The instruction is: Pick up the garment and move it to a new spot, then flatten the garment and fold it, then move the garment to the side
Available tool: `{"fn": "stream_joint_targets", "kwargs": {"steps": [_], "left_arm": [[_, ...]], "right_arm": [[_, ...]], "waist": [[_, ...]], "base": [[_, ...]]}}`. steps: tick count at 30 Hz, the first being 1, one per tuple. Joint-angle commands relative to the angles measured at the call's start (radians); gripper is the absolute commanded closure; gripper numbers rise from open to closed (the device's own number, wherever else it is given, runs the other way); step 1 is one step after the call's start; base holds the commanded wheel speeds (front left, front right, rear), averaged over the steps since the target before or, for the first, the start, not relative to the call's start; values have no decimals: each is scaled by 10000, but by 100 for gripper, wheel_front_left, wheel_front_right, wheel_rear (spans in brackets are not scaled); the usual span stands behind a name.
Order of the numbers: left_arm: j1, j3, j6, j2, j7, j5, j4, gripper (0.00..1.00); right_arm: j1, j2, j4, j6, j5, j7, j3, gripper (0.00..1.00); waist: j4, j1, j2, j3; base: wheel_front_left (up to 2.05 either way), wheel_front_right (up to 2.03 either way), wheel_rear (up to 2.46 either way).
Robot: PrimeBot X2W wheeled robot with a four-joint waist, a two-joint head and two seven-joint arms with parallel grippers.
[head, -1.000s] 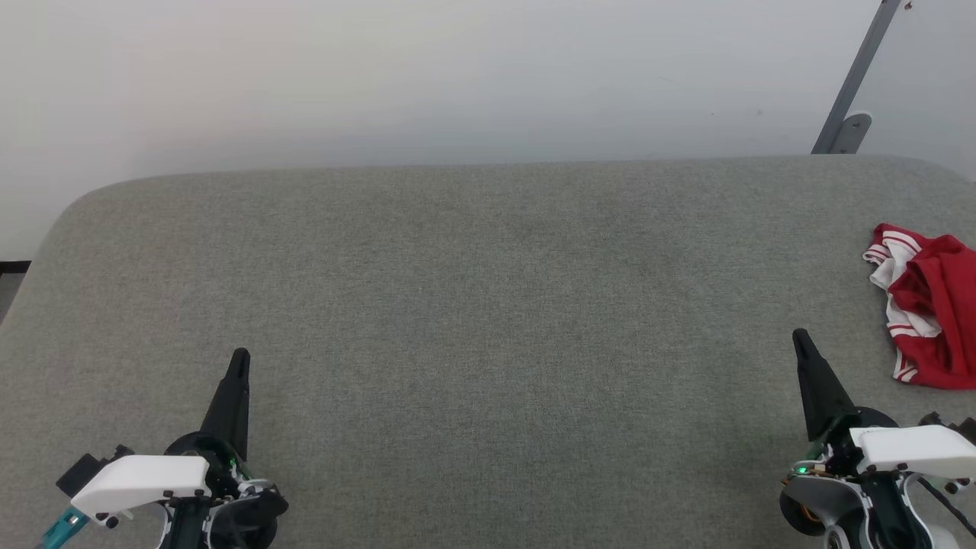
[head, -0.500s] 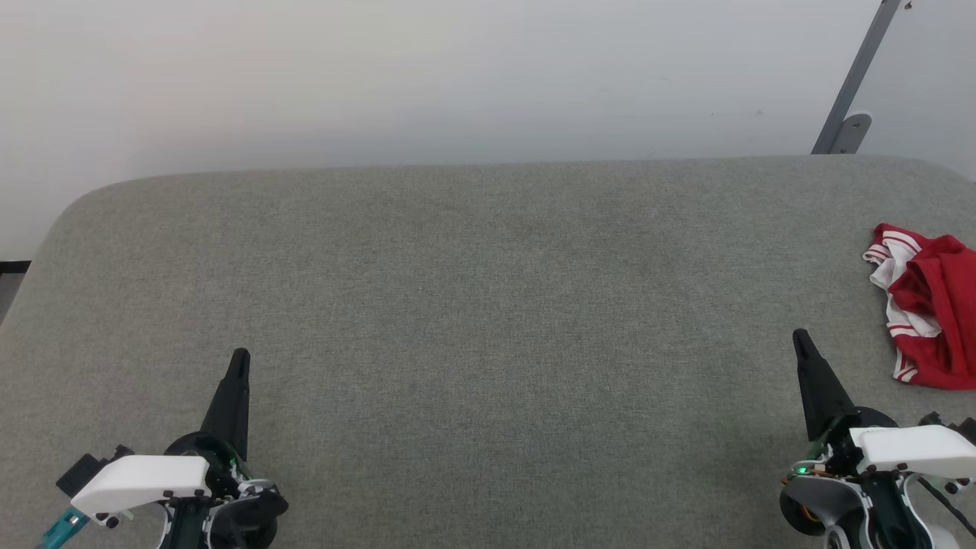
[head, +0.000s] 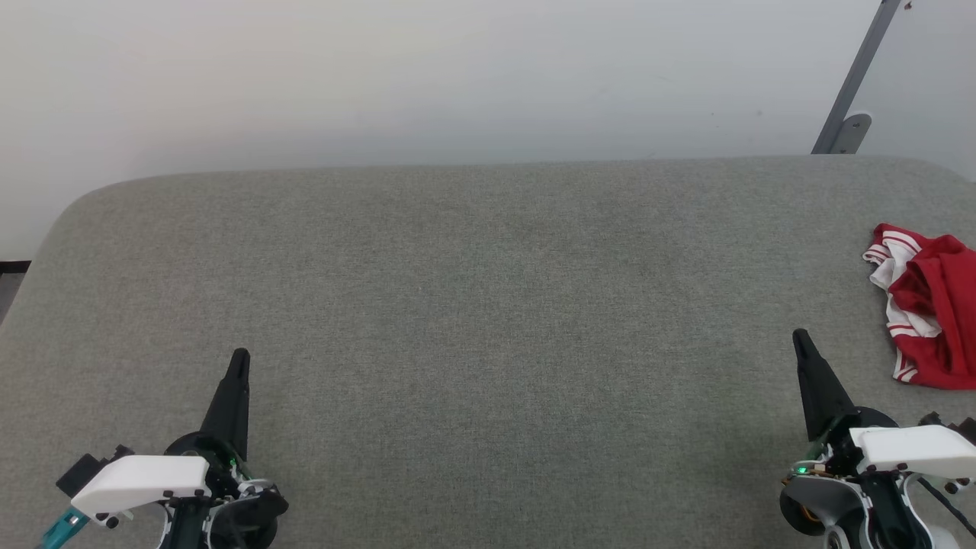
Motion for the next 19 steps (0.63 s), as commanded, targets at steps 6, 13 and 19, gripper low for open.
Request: {"fn": "stream_joint_targets", "kwargs": {"steps": [6, 13, 19], "left_arm": [[-130, 20, -57, -6, 24, 14, -4, 100], [-130, 23, -55, -5, 27, 17, -4, 100], [-130, 24, -57, -4, 29, 20, -4, 100]], "right_arm": [[-35, 16, 15, 4, 38, 13, 1, 100], [-35, 16, 17, 4, 39, 12, 2, 100], [-35, 16, 18, 4, 38, 11, 2, 100]], "waist": [[0, 0, -1, 0], [0, 0, -1, 0], [0, 0, -1, 0]], "base": [[0, 0, 0], [0, 0, 0], [0, 0, 0]]}}
